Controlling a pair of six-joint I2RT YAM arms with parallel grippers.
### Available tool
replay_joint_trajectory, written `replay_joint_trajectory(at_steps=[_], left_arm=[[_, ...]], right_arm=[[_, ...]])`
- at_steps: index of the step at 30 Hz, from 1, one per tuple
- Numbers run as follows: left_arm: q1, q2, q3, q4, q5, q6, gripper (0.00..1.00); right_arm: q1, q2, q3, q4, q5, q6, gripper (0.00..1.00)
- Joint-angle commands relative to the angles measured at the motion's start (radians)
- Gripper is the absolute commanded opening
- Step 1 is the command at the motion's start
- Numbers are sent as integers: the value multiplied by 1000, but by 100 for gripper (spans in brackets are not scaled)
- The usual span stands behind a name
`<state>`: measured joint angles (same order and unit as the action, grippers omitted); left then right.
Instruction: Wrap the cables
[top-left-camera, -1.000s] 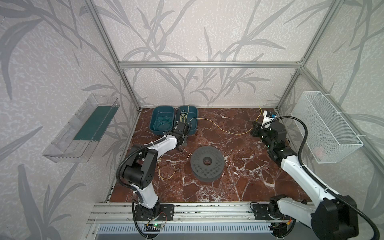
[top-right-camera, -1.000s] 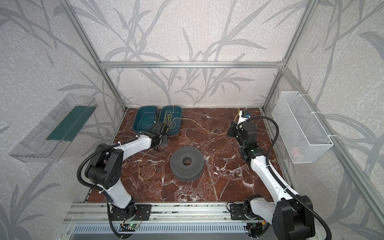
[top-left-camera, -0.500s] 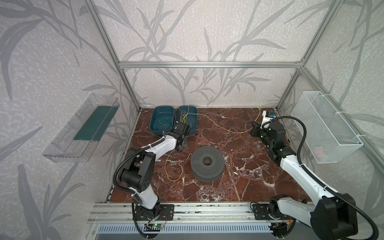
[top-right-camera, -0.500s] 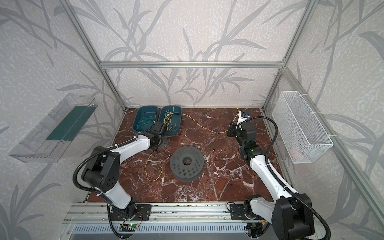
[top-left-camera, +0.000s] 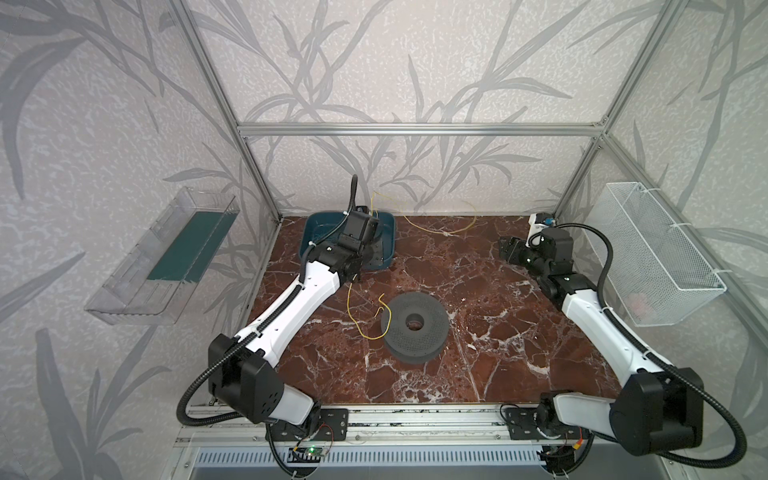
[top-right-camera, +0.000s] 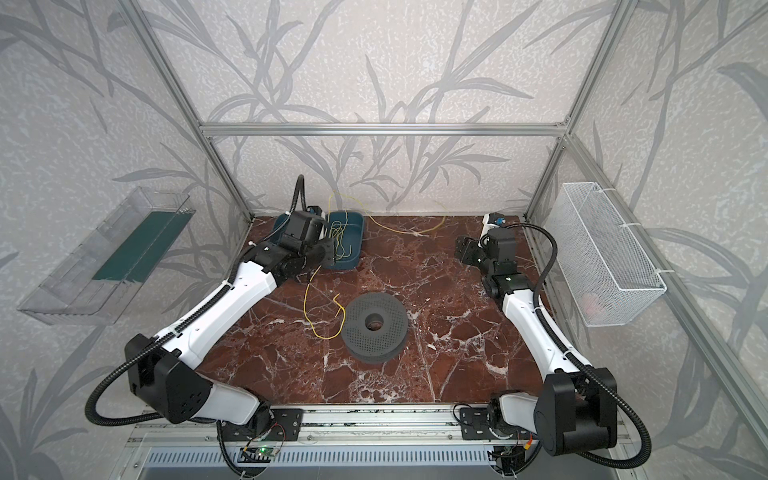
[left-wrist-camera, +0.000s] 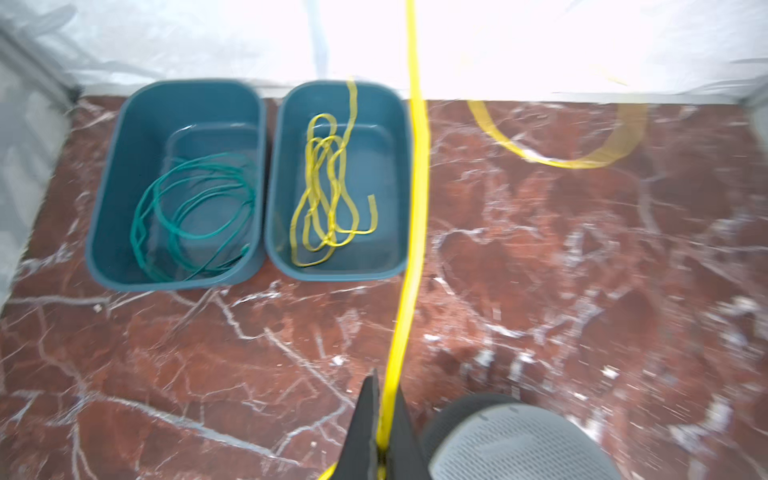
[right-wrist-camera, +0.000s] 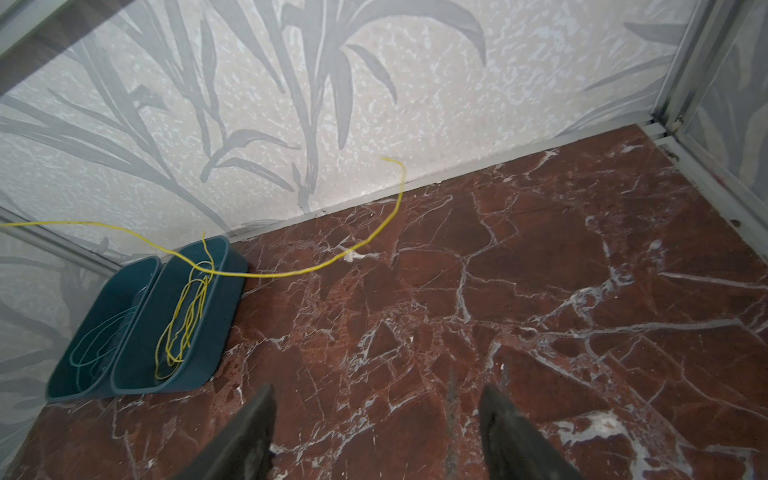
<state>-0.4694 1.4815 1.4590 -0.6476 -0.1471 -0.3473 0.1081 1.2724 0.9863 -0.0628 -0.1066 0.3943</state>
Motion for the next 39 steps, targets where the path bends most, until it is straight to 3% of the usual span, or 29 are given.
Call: replay_joint_trajectory(at_steps=[1,3,6,8,14,17,21,30,37,39], left_arm=[[-21,48,99,-141,58,28,0],[-30,69,140,-139,106,13,0],[-59,98,187,-116,146,7,0],[-76,122,229,-114,188,20,0],[-92,174,290,-20,481,21,0],[-107,187,305,30,565,14,0],[-122,204,337,41,573,-2,0],[-138,200,334,103,585,-58,0],[-141,181,308,153,622,-80,0],[-142,175,290,174,636,-90,0]], right_arm=[[-1,-20,74,-132,-77,-5,80],[0,-50,70,-136,-134,-6,81],[7,-109,-5,21,-377,38,79],[35,-136,-37,91,-474,47,75],[165,-111,-53,166,-639,-20,71],[253,-82,-83,239,-652,-27,73],[308,-24,-124,396,-645,47,73],[380,131,-94,570,-598,125,70],[399,216,-49,614,-590,173,49],[400,229,-49,645,-586,199,35]])
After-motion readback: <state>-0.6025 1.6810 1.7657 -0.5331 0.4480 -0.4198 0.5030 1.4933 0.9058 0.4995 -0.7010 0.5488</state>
